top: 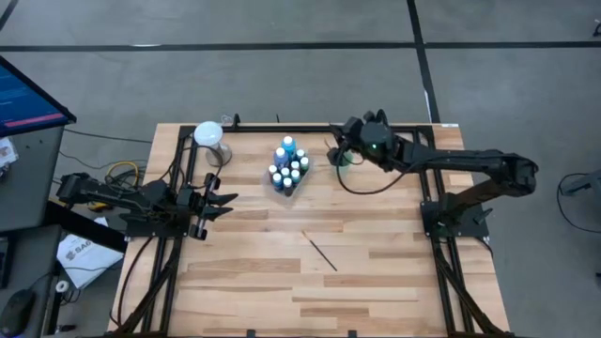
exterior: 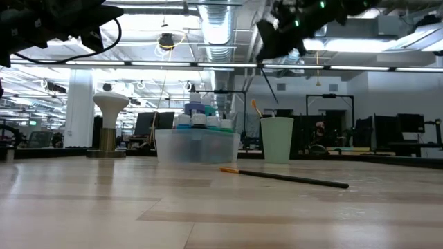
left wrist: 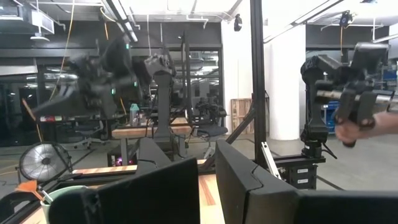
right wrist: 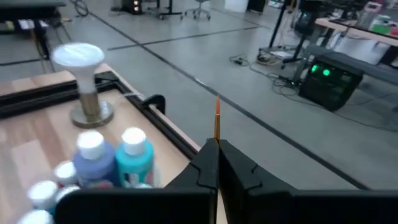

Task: Pick & Place Paint Supplies
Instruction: Put the right orange paint brush into the green cup

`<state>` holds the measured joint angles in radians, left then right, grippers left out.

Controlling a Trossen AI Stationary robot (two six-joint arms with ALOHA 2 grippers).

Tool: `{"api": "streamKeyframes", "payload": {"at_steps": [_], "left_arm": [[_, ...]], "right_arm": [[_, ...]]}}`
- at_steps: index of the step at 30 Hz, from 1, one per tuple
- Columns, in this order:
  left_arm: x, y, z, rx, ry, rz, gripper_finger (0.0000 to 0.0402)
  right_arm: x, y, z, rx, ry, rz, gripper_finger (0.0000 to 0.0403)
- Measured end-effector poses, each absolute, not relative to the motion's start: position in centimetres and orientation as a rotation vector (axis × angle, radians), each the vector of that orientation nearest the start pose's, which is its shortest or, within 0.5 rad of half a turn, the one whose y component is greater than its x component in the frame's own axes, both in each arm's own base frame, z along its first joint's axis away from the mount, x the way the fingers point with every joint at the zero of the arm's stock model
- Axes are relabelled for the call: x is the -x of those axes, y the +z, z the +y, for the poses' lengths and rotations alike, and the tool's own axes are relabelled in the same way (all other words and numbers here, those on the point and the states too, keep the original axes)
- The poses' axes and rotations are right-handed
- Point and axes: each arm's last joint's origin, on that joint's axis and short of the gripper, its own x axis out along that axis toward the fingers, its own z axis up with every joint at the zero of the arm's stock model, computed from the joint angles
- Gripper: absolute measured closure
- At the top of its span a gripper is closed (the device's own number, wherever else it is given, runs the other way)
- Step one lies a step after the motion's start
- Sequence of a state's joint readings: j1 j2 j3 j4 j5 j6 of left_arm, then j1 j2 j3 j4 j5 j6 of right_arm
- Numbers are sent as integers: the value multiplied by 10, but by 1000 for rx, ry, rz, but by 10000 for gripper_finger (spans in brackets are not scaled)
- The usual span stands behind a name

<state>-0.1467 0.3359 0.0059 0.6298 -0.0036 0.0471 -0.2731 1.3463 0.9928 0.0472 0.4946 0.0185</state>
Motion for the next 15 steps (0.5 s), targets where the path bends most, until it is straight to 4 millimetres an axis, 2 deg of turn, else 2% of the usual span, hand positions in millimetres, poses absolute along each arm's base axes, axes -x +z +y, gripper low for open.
{"api": "streamKeyframes", "payload": {"at_steps": [7, 15], "left_arm": [[-113, 196, -17, -24, -135, -303, 401], [-113, 196, -17, -24, -135, -302, 401]], "right_arm": [[-273, 262, -104, -4, -772, 242, 403], [-264, 238, -107, -22, -763, 276, 403]]}}
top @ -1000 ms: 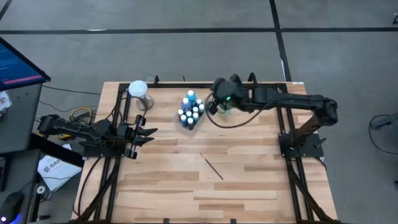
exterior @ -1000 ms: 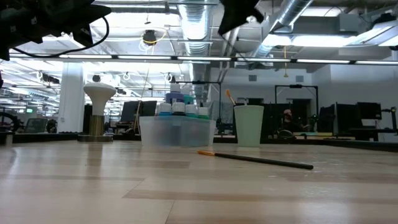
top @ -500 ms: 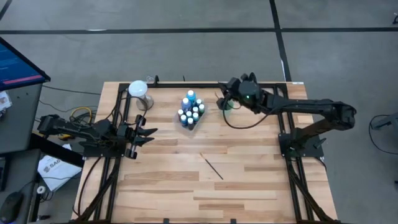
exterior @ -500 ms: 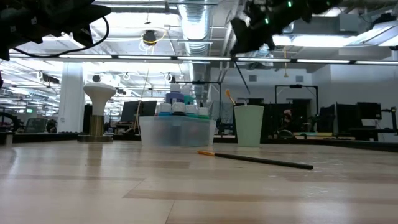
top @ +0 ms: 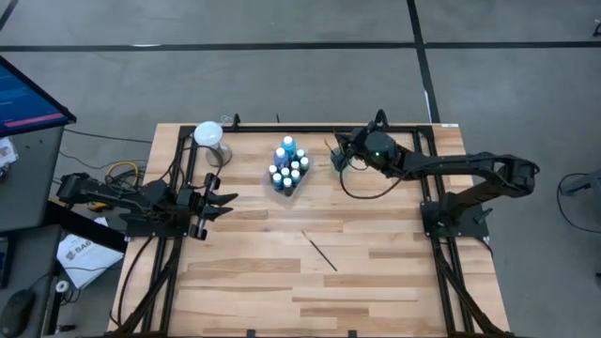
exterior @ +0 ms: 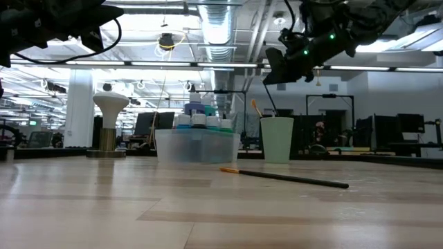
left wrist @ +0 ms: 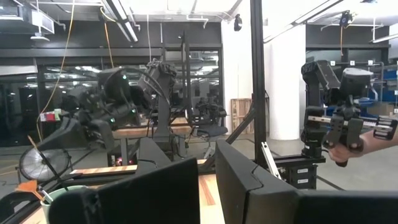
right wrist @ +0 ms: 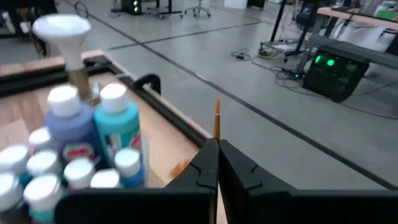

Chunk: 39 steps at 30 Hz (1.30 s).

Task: Pick & Place Paint Supplies
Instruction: Put the right orange paint brush into the green cup, then put the orange paint brush into the green cup

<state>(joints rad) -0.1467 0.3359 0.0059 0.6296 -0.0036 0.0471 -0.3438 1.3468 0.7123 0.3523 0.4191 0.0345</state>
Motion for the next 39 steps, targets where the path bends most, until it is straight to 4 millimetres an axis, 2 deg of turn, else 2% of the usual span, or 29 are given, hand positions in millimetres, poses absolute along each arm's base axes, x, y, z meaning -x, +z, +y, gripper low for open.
{"api": "streamKeyframes", "payload": {"at_steps": [4, 10, 19, 24, 28, 33, 35, 39], "left_arm": [[-113, 196, -17, -24, -135, -303, 401], [-113, 196, -17, -24, -135, -303, 401], [-113, 196, -17, -24, -135, -303, 401], [-113, 197, -17, -24, -135, -303, 401], [-113, 196, -17, -24, -135, -302, 401], [-113, 197, -17, -24, -134, -303, 401], [-113, 196, -17, -24, -135, -303, 401], [-113, 197, -17, -24, -135, -303, 401]], "right_arm": [[-261, 228, -104, -20, -751, 308, 403], [-261, 226, -102, -19, -744, 317, 396], [-261, 224, -94, -17, -721, 360, 298], [-259, 237, -79, -83, -685, 355, 249], [-267, 264, -52, -166, -617, 446, 227], [-298, 274, -6, -302, -558, 649, 227], [-317, 274, 14, -336, -547, 715, 232], [-358, 256, 51, -307, -546, 897, 237]]}}
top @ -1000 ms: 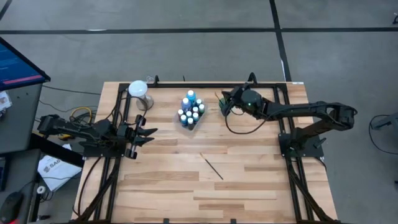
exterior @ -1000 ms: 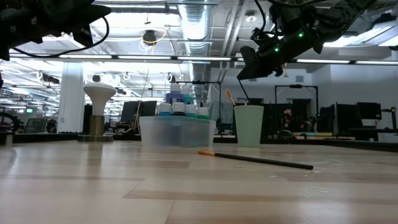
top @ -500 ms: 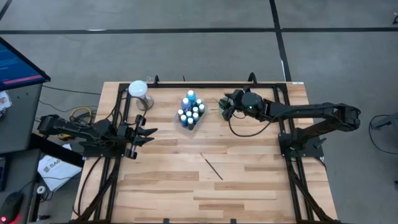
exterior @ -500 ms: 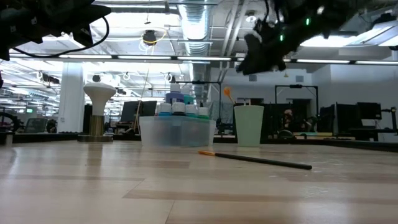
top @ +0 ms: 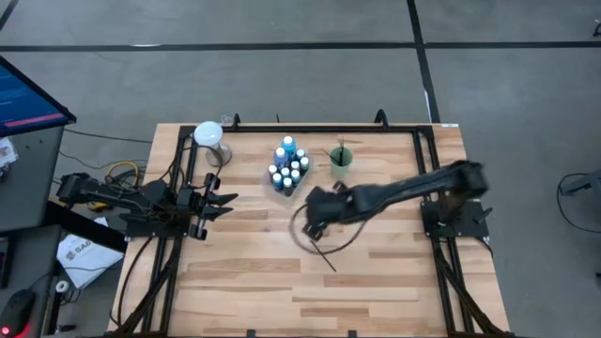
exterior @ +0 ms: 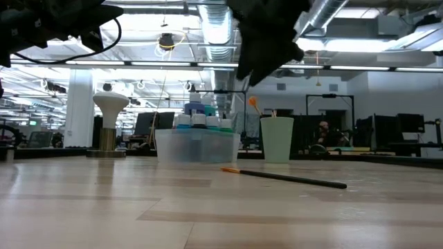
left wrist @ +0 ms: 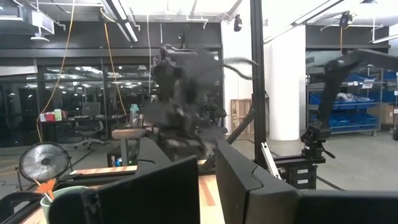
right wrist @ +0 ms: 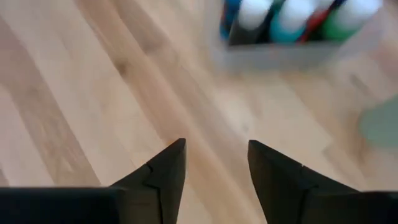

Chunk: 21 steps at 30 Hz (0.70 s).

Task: Pick & Place Paint Supplies
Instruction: Put the orange paint brush into the green cup

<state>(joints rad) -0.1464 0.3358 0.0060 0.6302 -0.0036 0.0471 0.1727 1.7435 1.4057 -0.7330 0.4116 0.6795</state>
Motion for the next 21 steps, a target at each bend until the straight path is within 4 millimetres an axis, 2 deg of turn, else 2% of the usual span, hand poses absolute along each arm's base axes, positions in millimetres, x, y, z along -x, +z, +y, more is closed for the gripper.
{"api": "streamKeyframes", "payload": {"at_steps": [4, 10, 13, 21], "left_arm": [[-113, 197, -17, -24, -135, -303, 401], [-113, 197, -17, -24, -135, -303, 401], [-113, 196, -17, -24, -135, -303, 401], [-113, 196, -17, -24, -135, -302, 401]], "right_arm": [[-394, 237, 63, -355, -624, 1060, 222], [-433, 198, 64, -412, -552, 1286, 171], [-443, 181, 63, -437, -534, 1333, 159], [-450, 149, 64, -421, -553, 1403, 165]]}}
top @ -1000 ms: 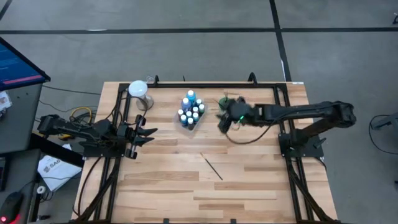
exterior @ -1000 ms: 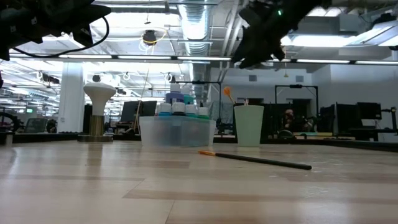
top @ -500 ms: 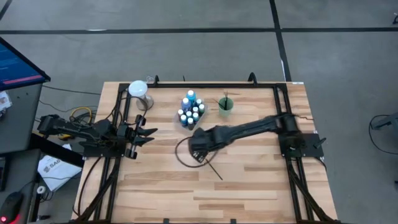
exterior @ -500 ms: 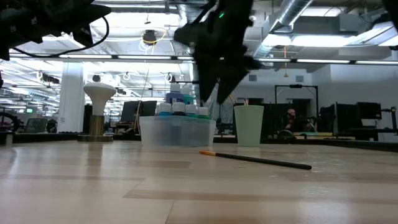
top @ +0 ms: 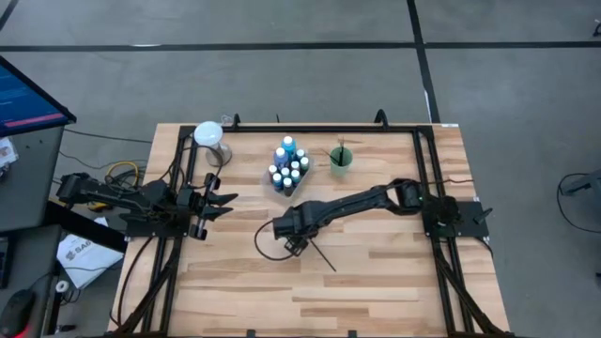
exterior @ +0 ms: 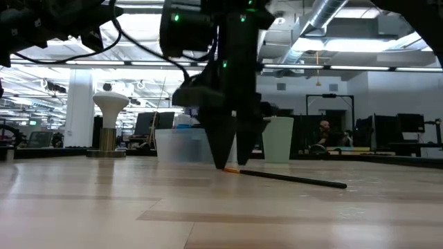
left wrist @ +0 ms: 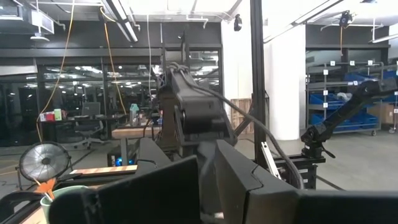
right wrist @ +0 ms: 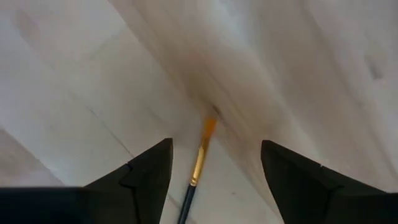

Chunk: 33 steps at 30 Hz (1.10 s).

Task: Pick & Place Paint Supplies
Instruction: Put the orange paint brush into the green cup

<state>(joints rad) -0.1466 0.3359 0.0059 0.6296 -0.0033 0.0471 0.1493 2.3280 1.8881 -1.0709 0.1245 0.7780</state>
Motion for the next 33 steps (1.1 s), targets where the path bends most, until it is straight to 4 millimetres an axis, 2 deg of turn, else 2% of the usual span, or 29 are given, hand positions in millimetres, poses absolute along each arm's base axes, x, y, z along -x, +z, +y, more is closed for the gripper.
{"api": "streamKeyframes", "payload": {"at_steps": [3, 6, 8, 13, 14, 18, 23, 28, 33], "left_arm": [[-113, 196, -17, -24, -135, -302, 401], [-113, 196, -17, -24, -135, -302, 401], [-113, 197, -17, -24, -135, -303, 401], [-113, 197, -17, -24, -135, -303, 401], [-113, 196, -17, -24, -135, -303, 401], [-113, 197, -17, -24, -135, -303, 401], [-113, 196, -17, -24, -135, -303, 401], [-113, 196, -17, -24, -135, -303, 401], [-113, 197, -17, -24, -135, -303, 401]], "right_arm": [[-450, 140, 65, -442, -549, 1439, 174], [-449, 130, 69, -471, -553, 1488, 206], [-450, 123, 73, -466, -552, 1504, 246], [-449, 121, 76, -465, -528, 1517, 373], [-449, 121, 75, -466, -525, 1519, 387], [-450, 126, 70, -466, -492, 1515, 390], [-448, 152, 68, -395, -498, 1413, 399], [-440, 225, 61, -327, -517, 1157, 403], [-423, 279, 52, -240, -582, 964, 403]]}}
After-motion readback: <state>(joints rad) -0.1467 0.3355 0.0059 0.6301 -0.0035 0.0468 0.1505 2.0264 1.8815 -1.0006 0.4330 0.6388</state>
